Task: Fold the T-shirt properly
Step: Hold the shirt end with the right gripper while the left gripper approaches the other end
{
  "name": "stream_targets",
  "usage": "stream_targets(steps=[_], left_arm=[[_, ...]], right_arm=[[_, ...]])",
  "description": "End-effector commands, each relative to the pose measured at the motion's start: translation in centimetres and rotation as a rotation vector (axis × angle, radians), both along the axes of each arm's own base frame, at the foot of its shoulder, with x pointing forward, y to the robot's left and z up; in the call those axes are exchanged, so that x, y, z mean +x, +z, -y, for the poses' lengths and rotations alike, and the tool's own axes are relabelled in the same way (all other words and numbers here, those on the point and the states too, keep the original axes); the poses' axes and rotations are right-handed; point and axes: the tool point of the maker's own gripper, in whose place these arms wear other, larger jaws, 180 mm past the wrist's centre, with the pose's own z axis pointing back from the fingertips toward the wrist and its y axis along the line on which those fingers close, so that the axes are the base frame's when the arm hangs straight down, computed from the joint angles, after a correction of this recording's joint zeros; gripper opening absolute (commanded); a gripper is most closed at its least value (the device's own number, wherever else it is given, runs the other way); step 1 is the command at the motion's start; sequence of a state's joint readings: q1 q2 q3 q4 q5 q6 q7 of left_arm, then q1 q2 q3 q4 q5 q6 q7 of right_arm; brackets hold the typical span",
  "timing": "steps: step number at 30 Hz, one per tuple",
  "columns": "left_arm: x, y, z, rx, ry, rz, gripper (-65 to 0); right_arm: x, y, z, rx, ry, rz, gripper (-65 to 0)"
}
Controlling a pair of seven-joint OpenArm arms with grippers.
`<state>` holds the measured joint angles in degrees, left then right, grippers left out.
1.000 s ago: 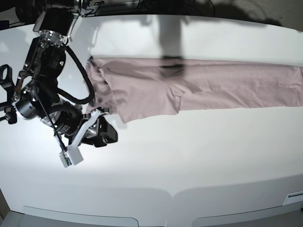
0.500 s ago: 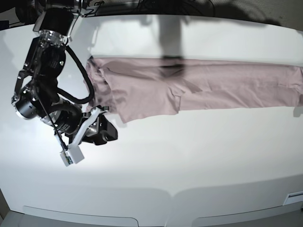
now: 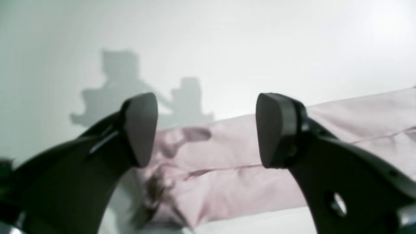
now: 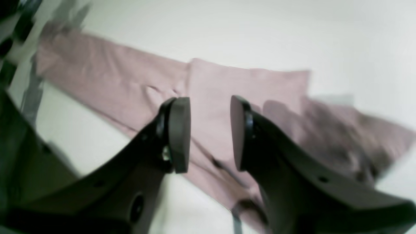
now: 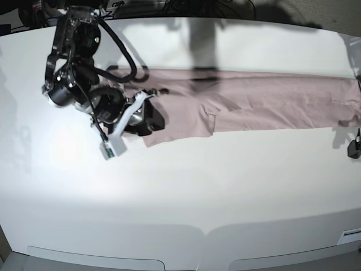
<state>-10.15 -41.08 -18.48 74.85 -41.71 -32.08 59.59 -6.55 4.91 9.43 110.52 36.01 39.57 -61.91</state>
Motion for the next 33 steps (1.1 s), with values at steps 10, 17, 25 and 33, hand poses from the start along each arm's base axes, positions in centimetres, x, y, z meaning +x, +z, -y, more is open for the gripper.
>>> stream_targets(steps=[10, 17, 25, 33], left_arm=[[0.9, 3.0, -1.4, 0.029, 0.005, 0.061, -19.3], [-1.5, -1.3, -4.7, 0.050, 0.101, -0.083, -19.3], [-5.8, -5.9, -10.5, -0.016, 0.277, -0.230, -19.3], [-6.6, -4.9, -11.5, 0.004, 0.235, -0.241, -19.4]], right_arm=[[-2.4, 3.0, -1.0, 0.009, 0.024, 0.098, -43.8], [-2.7, 2.8, -1.3, 0.013, 0.026, 0.085, -43.8], [-2.7, 2.7, -1.3, 0.015, 0.029, 0.080, -43.8], [-3.1, 2.9, -1.8, 0.044, 0.049, 0.065, -43.8]])
